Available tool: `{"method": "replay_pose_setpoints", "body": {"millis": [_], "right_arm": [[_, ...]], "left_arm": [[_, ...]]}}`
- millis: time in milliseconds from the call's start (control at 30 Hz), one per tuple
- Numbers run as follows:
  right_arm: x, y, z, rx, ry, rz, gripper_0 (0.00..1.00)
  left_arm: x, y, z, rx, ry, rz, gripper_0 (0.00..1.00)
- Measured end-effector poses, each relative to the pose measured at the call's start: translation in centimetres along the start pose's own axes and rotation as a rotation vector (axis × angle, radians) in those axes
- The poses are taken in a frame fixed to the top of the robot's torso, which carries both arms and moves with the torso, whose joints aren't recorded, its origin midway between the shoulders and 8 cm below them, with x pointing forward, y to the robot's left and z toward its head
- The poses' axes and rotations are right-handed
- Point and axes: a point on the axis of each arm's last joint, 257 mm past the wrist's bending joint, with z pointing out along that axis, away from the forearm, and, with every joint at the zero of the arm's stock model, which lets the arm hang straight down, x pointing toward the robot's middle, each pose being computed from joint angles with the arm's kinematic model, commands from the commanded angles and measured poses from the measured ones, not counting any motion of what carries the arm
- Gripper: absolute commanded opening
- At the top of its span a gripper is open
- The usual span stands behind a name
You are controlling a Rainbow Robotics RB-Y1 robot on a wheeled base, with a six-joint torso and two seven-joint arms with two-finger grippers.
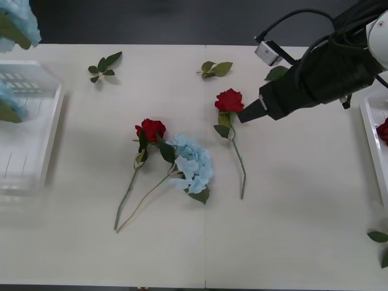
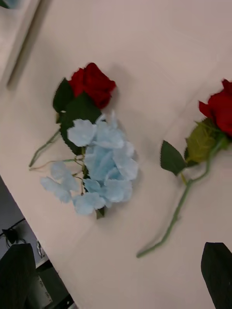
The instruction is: Put the red flowers into the right box and the blue flowers into the left box
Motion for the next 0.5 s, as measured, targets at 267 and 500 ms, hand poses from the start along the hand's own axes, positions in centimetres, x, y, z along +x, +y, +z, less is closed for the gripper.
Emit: {"method": "replay_pose_setpoints", "body": {"millis": [267, 500], "right_arm": [[4.6, -5.9, -0.4, 0.252, 0.164, 0.178, 1.00], [4.4, -8.2, 2.2, 0.318, 0.195, 0.334, 1.00]], "left_arm": [[6.5, 6.8, -0.4, -0.197, 0.162, -0.083, 0.00], [11.6, 9.4, 1.9, -0.247, 0.272, -0.142, 0.00]]}}
